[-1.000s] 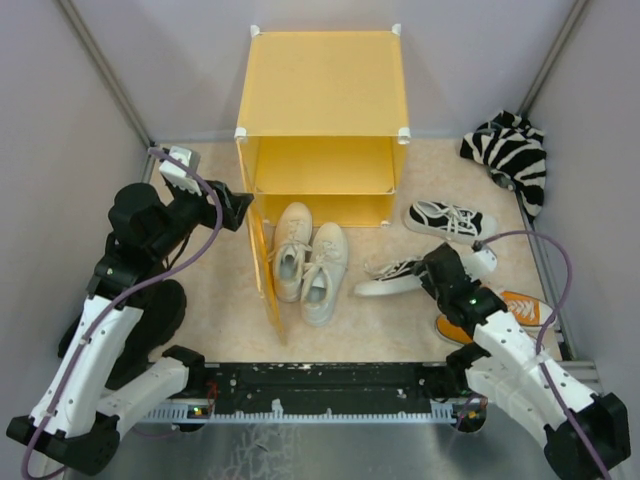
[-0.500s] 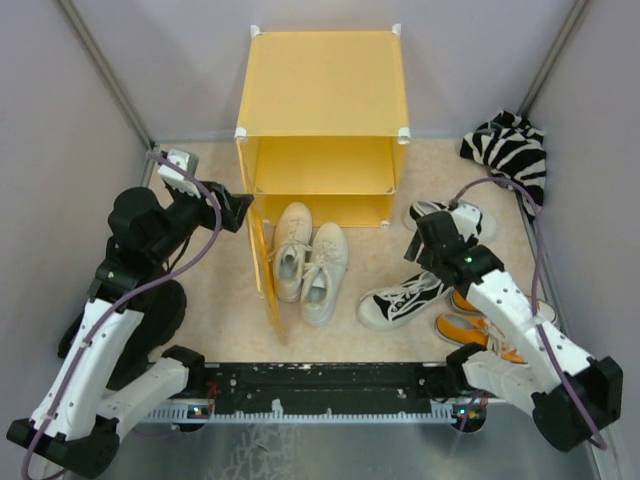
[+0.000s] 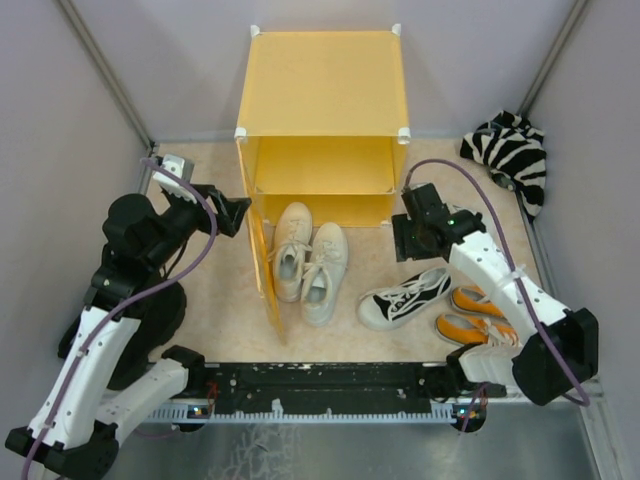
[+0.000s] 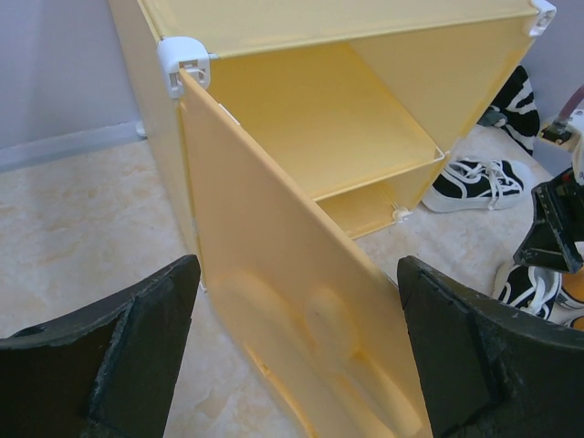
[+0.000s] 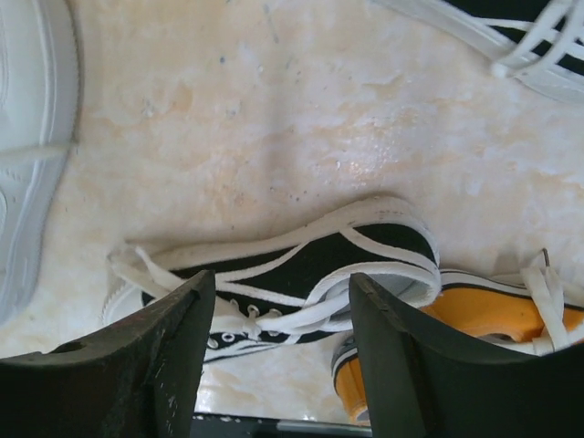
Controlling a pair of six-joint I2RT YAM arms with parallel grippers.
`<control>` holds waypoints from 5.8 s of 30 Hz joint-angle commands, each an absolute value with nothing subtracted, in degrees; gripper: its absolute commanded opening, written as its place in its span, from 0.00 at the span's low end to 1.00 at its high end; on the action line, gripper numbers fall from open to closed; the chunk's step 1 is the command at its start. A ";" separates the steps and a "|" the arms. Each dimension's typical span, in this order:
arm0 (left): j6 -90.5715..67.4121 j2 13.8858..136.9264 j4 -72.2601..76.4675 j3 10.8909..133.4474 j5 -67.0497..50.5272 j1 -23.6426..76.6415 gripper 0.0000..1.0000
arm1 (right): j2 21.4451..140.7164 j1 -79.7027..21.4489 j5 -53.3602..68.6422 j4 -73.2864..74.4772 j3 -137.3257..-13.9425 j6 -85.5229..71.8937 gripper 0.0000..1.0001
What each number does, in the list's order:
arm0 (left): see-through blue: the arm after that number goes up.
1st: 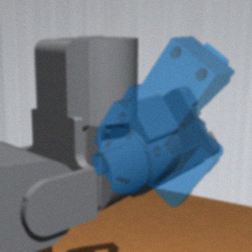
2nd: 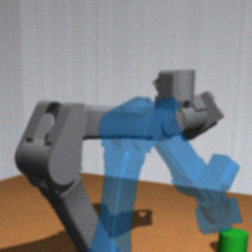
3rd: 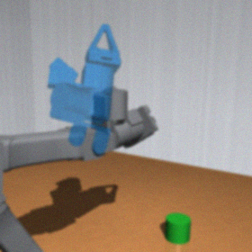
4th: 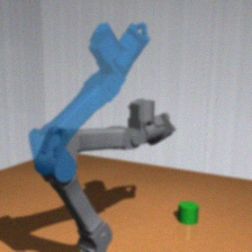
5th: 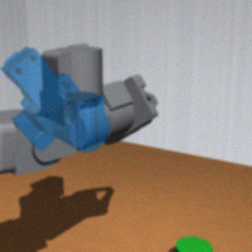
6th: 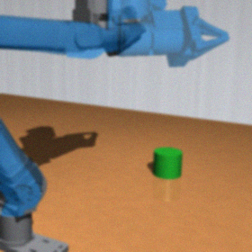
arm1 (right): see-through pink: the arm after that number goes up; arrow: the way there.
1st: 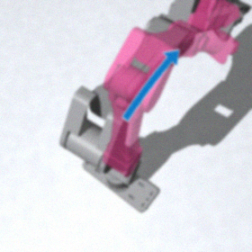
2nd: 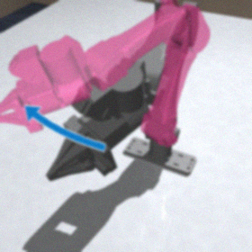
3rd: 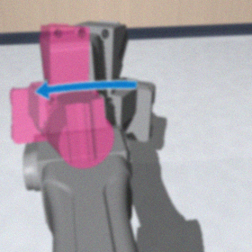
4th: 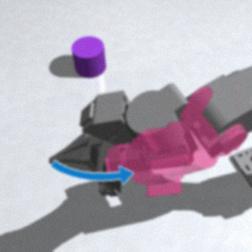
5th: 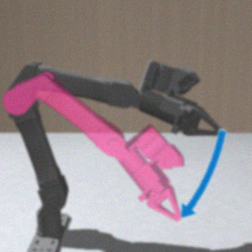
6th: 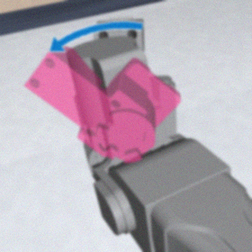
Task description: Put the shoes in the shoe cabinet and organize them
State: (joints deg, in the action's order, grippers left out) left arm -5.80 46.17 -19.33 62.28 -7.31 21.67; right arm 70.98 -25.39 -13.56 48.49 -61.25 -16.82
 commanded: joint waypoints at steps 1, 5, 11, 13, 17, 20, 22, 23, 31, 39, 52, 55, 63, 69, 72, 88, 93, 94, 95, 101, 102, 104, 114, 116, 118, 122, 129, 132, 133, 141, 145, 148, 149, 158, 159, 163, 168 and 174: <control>-5.78 45.62 -19.57 62.31 -7.20 21.84 0.95 | 70.45 -24.90 -4.54 50.58 -61.47 -6.54 0.59; -5.76 45.66 -19.27 62.10 -7.20 21.88 0.95 | 68.50 -24.93 -8.35 51.28 -61.05 -1.57 0.65; -5.74 45.72 -19.07 62.00 -8.10 21.84 0.95 | 67.23 -21.72 -13.16 50.88 -60.53 5.54 0.77; -5.56 45.36 -19.03 62.01 -8.01 21.88 0.95 | 66.17 -21.47 -14.86 48.70 -59.02 8.64 0.79; -5.54 45.83 -18.71 62.26 -8.72 21.88 0.95 | 64.50 -18.65 -15.34 45.55 -56.65 11.70 0.81; -5.80 46.68 -18.72 62.58 -10.16 21.82 0.95 | 64.29 -17.36 -14.42 45.37 -56.34 11.74 0.81; -6.12 46.92 -18.63 62.51 -10.99 21.82 0.96 | 64.39 -16.97 -14.96 44.78 -55.85 12.74 0.81; -6.26 46.93 -18.45 62.26 -11.21 21.85 0.95 | 64.35 -16.92 -14.93 44.32 -55.41 13.41 0.81; -7.02 47.46 -18.62 62.07 -11.75 21.88 0.95 | 65.68 -15.12 -7.37 37.04 -49.84 20.94 0.83; -7.25 47.17 -19.73 61.08 -11.40 21.96 0.95 | 68.49 -13.96 -2.91 34.13 -46.60 25.06 0.83; -6.88 46.89 -20.35 60.49 -10.43 22.53 0.95 | 66.30 -13.63 -4.06 39.43 -52.18 27.06 0.81; -7.09 46.68 -19.98 59.98 -10.44 22.58 0.96 | 66.59 -13.70 -4.89 44.99 -55.40 28.74 0.81; -7.85 46.85 -19.56 59.50 -11.49 22.85 0.95 | 66.23 -13.67 -0.96 52.05 -54.97 32.26 0.82; -8.11 46.76 -20.39 59.50 -11.46 22.89 0.95 | 69.98 -13.63 -1.78 52.96 -53.52 32.52 0.82; -8.19 46.68 -20.48 59.34 -11.43 22.91 0.95 | 71.98 -13.64 -3.08 51.11 -52.09 32.07 0.82; -7.27 46.74 -21.23 59.30 -10.61 22.98 0.95 | 78.68 -13.67 -11.80 35.81 -48.26 27.00 0.74; -6.60 46.43 -22.03 59.72 -9.31 23.02 0.95 | 83.60 -13.70 -9.76 38.38 -52.35 22.15 0.23; -6.56 46.51 -22.06 59.64 -9.27 22.96 0.95 | 83.74 -13.68 -9.24 38.73 -53.13 21.15 0.08; -6.61 46.51 -22.02 59.53 -9.24 22.98 0.95 | 83.50 -13.72 -8.47 38.95 -53.53 20.39 0.00; -6.75 46.66 -21.83 59.24 -9.31 23.03 0.95 | 76.97 -13.80 0.01 39.59 -56.73 11.71 0.00; -6.84 46.82 -21.79 59.24 -9.38 23.01 0.95 | 76.57 -13.78 -0.90 40.39 -58.06 8.09 0.00; -7.08 46.85 -21.78 59.17 -9.57 23.03 0.95 | 76.65 -13.80 -5.21 43.54 -61.25 -0.90 0.00; -7.83 46.26 -21.02 58.45 -9.64 23.01 0.95 | 74.80 -17.02 -1.28 42.27 -56.20 -29.17 0.00; -7.50 46.23 -21.29 58.53 -9.04 23.02 0.95 | 71.03 -19.47 -1.21 38.25 -50.35 -34.87 0.00; -7.43 46.28 -21.44 58.49 -8.84 23.01 0.95 | 66.39 -21.51 -1.96 34.57 -45.16 -41.72 0.00; -8.08 46.38 -21.02 58.02 -9.87 22.96 0.95 | 56.69 -23.99 -6.27 31.16 -37.93 -51.49 0.07; -9.06 46.00 -20.57 57.62 -10.75 23.02 0.95 | 50.40 -24.96 -8.66 32.50 -34.80 -54.04 0.20; -8.97 45.97 -20.57 57.74 -10.46 23.00 0.95 | 52.52 -25.23 -5.99 32.68 -34.85 -52.38 0.27; -8.99 45.85 -20.57 57.74 -10.37 23.01 0.95 | 53.36 -25.45 -4.89 32.40 -34.60 -51.67 0.28; -8.88 45.63 -20.82 57.92 -9.62 22.98 0.95 | 55.76 -27.23 -3.92 31.98 -33.89 -48.92 0.42; -8.83 45.87 -20.83 58.02 -9.32 23.02 0.95 | 54.50 -27.25 -2.00 32.13 -33.55 -46.48 0.59; -8.90 46.19 -20.76 57.77 -9.04 23.02 0.95 | 53.70 -27.25 -0.29 32.02 -32.75 -45.51 0.61; -8.88 46.24 -20.67 57.68 -8.96 23.00 0.95 | 53.37 -27.29 -0.27 32.04 -32.83 -44.89 0.61; -8.79 46.43 -20.30 57.09 -7.94 23.02 0.95 | 57.02 -27.25 -1.82 34.51 -40.84 -22.95 0.76; -8.81 46.33 -20.30 56.97 -7.78 22.98 0.95 | 57.84 -27.26 -1.95 34.35 -41.35 -20.73 0.76; -8.66 46.15 -20.00 56.46 -7.40 22.98 0.95 | 58.57 -26.72 -0.98 28.97 -39.29 -18.26 0.67; -7.83 46.78 -20.12 56.82 -7.00 23.02 0.95 | 57.46 -26.72 -1.64 23.63 -35.66 -18.67 0.45; -7.76 47.81 -19.87 57.12 -6.88 22.96 0.95 | 57.29 -26.72 0.92 22.87 -33.10 -19.19 0.43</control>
